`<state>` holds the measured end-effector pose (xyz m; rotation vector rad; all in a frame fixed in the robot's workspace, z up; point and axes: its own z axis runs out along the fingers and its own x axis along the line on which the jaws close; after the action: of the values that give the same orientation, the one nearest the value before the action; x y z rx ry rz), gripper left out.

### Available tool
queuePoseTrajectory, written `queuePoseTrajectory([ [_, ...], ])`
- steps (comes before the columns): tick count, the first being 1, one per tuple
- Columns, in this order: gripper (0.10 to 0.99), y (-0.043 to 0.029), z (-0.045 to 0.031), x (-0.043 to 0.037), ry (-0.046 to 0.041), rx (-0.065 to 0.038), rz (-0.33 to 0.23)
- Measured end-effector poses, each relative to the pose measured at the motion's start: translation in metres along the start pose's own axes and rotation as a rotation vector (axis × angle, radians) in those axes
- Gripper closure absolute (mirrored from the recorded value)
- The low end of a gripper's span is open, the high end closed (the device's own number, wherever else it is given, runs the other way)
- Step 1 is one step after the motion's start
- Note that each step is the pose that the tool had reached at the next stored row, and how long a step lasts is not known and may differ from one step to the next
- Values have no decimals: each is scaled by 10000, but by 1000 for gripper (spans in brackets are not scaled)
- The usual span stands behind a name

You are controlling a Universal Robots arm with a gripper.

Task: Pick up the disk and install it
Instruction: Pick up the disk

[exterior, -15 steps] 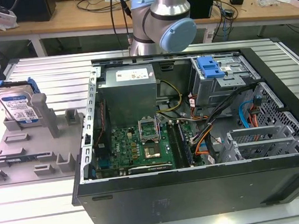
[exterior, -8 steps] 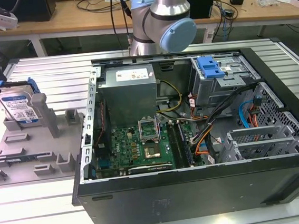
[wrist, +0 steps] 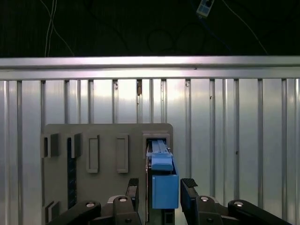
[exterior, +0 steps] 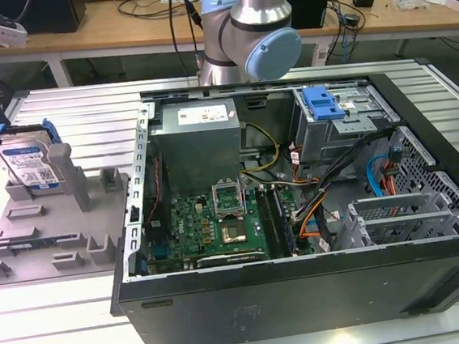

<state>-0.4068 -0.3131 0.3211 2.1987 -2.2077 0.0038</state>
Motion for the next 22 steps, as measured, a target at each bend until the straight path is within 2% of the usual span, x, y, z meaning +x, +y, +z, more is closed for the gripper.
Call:
queuePoseTrajectory([
  [22,604,3,132,-28,3,3,-166],
])
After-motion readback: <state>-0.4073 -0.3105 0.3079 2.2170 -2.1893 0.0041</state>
